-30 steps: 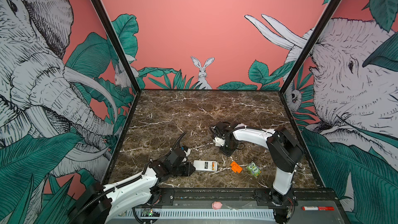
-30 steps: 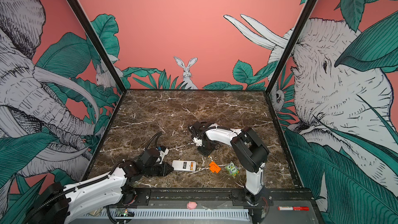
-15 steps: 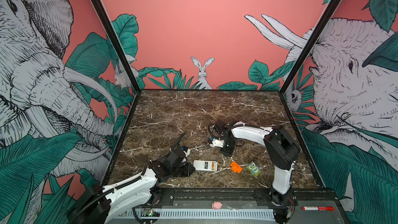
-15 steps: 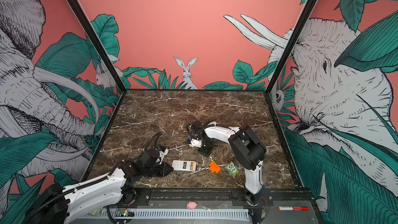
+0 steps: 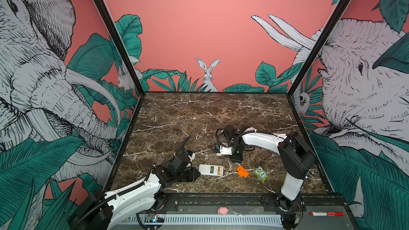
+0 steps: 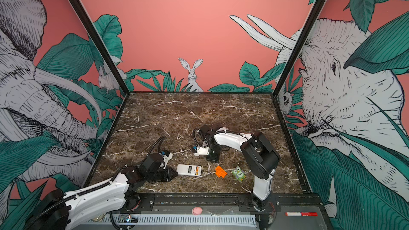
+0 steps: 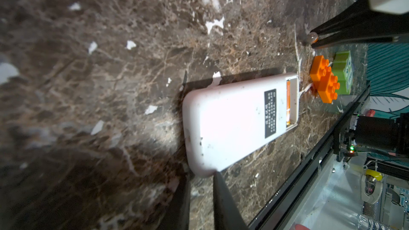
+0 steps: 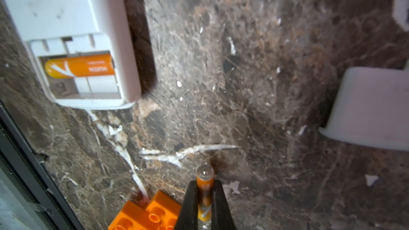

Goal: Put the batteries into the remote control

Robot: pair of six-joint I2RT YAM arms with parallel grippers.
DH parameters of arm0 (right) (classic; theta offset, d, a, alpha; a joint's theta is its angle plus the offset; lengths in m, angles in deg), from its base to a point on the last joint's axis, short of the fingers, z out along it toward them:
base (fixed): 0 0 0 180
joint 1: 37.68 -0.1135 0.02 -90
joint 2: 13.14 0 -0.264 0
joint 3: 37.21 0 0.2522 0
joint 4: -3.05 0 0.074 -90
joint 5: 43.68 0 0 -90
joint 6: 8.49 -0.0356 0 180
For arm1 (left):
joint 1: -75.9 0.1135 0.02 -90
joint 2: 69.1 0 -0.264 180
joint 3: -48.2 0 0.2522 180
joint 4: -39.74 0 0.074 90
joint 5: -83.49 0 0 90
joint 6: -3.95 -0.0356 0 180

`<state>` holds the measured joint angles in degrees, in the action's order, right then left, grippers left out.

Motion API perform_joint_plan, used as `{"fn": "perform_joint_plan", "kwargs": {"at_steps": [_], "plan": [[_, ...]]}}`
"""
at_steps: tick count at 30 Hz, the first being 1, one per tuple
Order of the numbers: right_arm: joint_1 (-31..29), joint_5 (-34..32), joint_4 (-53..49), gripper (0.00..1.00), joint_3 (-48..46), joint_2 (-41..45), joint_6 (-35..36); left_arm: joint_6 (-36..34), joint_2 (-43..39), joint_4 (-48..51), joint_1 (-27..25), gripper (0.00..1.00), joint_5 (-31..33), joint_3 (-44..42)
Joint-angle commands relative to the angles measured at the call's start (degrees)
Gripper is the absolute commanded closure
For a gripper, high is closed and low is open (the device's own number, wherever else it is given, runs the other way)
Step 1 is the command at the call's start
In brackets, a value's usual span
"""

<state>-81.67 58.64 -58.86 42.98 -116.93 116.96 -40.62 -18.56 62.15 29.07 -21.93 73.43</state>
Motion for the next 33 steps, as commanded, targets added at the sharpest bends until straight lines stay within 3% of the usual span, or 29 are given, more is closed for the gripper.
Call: {"fn": "perform_joint_plan", "kwargs": {"at_steps": [1,17,23,28,33], "plan": [[-0.90,-0.45,-0.44,0.97,-0.23,0.37,1.73,0.11,0.28,4.58,0.05,0.78,3.55,-1.18],[-1.79,-3.87,1.45,0.68,-0.47,3.25,-1.81,0.33,-0.89,5.02,0.07,0.76,4.07,-1.24],[-1.76,-4.54,1.84,0.58,-0.44,8.32,-9.37,0.10,-1.96,5.16,0.04,0.76,4.17,-1.64],[-1.80,-9.52,2.37,0.53,1.43,14.21,-31.26,-0.45,-2.69,3.69,0.05,0.75,4.78,-2.24],[-2.72,-6.83,2.06,0.44,1.44,20.20,-58.59,-2.30,-2.88,3.08,0.03,0.74,4.87,-1.79]]}}
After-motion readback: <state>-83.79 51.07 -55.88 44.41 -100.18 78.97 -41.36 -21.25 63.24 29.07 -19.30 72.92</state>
